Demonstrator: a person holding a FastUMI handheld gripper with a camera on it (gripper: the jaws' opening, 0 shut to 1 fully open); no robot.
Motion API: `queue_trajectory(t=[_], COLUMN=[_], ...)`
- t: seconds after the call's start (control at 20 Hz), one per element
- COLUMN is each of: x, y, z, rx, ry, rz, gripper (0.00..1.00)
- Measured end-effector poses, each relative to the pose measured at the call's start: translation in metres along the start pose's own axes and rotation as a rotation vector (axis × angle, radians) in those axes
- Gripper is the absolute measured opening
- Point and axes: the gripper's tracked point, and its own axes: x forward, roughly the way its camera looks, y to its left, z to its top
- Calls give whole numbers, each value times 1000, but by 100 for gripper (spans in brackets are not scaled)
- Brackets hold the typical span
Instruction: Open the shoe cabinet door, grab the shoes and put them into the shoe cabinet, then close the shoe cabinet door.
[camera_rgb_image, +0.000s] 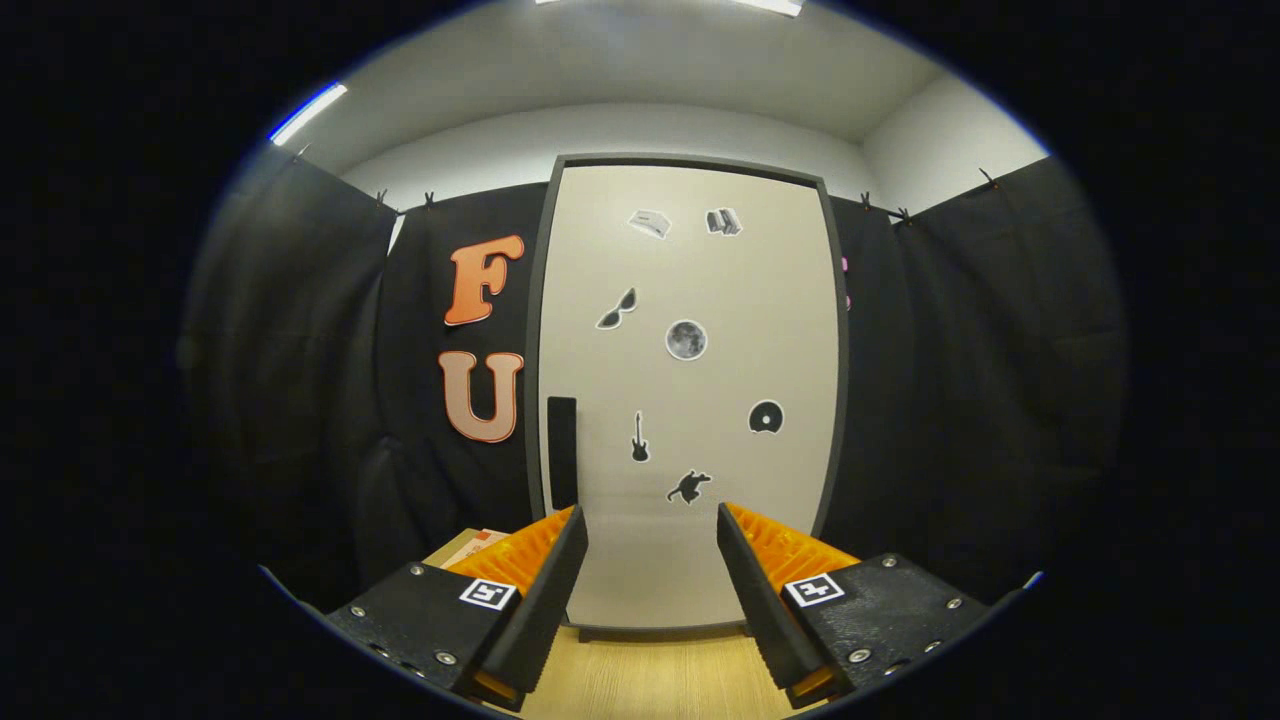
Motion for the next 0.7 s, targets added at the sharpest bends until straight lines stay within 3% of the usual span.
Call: queue_trajectory(t=[0.25, 0.7], x=[-43, -84], y=[-25, -24], z=[1, -15], rx=[-25, 35], ry=[-14, -16], rz=[-68, -59], gripper=[84, 87])
